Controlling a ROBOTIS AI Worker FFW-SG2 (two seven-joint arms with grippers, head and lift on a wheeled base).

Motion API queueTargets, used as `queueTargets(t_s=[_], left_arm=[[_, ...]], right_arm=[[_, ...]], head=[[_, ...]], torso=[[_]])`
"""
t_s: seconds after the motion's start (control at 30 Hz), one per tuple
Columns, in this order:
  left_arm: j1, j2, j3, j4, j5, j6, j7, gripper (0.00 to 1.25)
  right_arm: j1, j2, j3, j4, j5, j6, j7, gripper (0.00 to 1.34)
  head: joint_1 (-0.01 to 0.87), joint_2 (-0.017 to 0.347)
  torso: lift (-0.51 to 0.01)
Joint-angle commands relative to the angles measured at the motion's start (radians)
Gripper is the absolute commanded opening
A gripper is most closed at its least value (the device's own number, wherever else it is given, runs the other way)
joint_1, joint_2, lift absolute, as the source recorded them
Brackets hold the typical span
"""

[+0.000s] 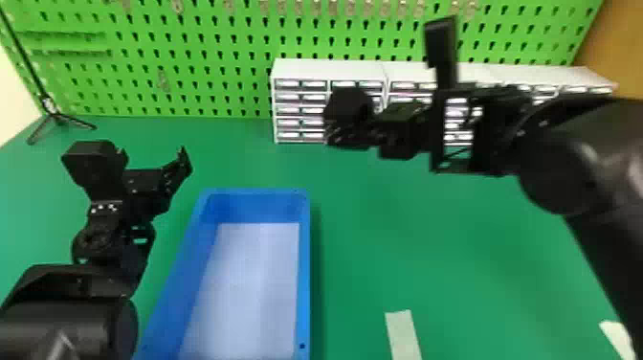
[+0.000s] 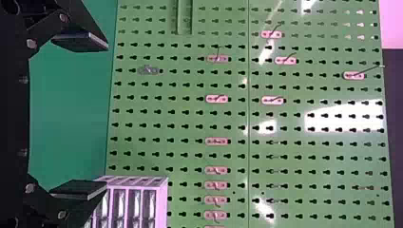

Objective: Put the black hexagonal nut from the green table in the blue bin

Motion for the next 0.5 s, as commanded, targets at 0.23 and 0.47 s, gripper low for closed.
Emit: queueTargets(t_s=[0.23, 0.47], left_arm=[[0.001, 0.0, 0.0, 0.0, 0.005, 0.001, 0.001, 1.01], [0.004, 0.0, -0.001, 0.0, 0.006, 0.005, 0.001, 1.0]], right_arm=[[-0.021, 0.055, 0.161, 0.084, -0.082, -0.078, -0.007, 0.33], [-0.065, 0.071, 0.255, 0.116, -0.009, -0.087, -0.007, 0.33]], head=[[0.686, 0.028], [0.686, 0.028]], torso=[[-0.096], [-0.096]])
